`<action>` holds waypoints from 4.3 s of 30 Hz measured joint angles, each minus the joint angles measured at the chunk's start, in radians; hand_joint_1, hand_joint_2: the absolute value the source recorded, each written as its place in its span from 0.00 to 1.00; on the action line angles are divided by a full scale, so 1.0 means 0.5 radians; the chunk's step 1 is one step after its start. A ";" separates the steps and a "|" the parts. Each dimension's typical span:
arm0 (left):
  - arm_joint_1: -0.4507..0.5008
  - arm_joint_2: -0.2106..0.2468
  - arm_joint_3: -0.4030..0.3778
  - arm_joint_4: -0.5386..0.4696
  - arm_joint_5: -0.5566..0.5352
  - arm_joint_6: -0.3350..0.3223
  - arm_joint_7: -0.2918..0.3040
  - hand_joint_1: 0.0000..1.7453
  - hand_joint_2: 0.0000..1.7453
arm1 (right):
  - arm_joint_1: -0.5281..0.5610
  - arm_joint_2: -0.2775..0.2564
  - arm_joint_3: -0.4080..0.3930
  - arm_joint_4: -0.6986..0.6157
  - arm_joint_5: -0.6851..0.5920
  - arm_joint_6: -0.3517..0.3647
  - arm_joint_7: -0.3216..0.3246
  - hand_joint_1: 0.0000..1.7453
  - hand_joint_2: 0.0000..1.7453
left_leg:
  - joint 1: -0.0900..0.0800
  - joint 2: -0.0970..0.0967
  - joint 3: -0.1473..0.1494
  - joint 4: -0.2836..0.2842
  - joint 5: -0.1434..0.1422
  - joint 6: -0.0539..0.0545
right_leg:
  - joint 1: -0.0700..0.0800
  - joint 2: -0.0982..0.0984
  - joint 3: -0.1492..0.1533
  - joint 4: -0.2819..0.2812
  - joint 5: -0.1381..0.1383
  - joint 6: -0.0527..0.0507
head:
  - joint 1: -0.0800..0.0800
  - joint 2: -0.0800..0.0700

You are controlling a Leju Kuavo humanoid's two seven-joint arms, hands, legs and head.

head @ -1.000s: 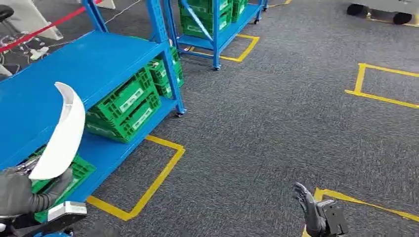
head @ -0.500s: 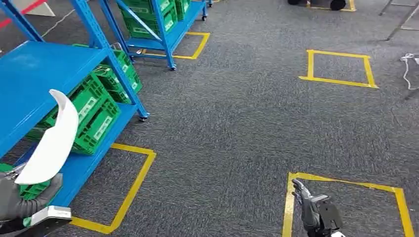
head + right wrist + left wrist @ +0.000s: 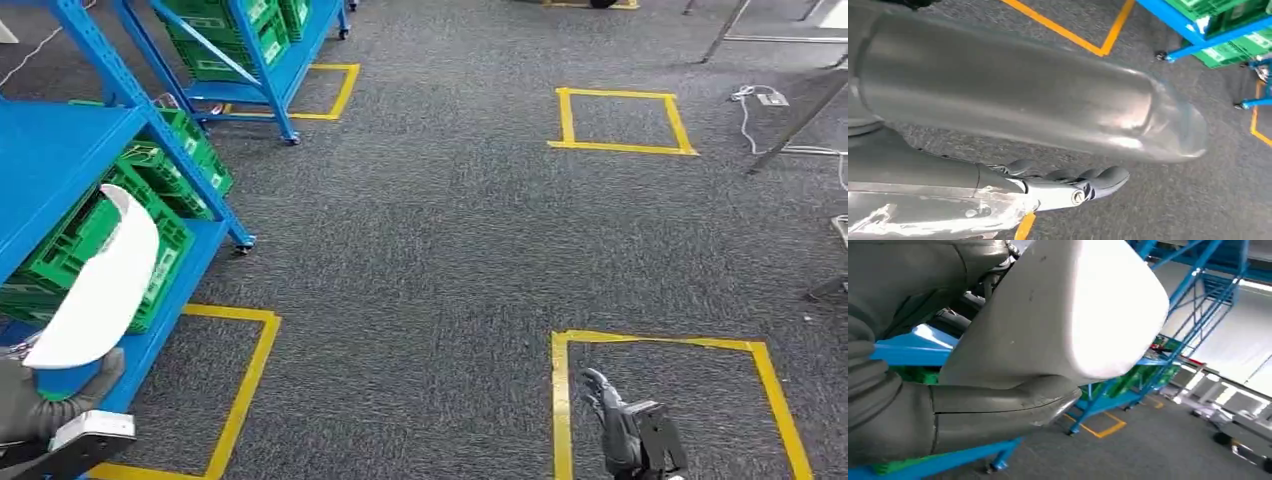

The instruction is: Take the parts from the cabinet and place them on the table.

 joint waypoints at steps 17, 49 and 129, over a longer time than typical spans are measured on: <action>-0.095 0.055 -0.195 0.037 0.016 -0.089 -0.001 1.00 1.00 | 0.188 0.012 -0.155 -0.219 0.024 0.113 0.061 0.00 0.00 | 0.057 -0.269 0.006 0.041 -0.060 -0.048 | -0.021 0.358 -0.109 0.003 0.092 -0.034 | -0.010 0.000; -0.199 0.120 -0.380 0.125 0.118 -0.169 0.031 1.00 1.00 | 0.180 0.136 -0.417 -0.246 0.227 0.329 0.076 0.00 0.00 | 0.094 -0.212 -0.119 0.057 0.016 -0.053 | -0.005 0.399 -0.194 -0.008 0.161 -0.062 | -0.018 0.000; -0.159 0.169 -0.404 0.082 -0.019 -0.168 0.005 1.00 1.00 | -0.004 0.143 -0.390 0.051 0.110 0.406 -0.098 0.00 0.00 | 0.071 -0.134 -0.066 0.426 -0.240 -0.100 | 0.037 0.119 0.087 0.028 -0.070 -0.150 | 0.030 0.000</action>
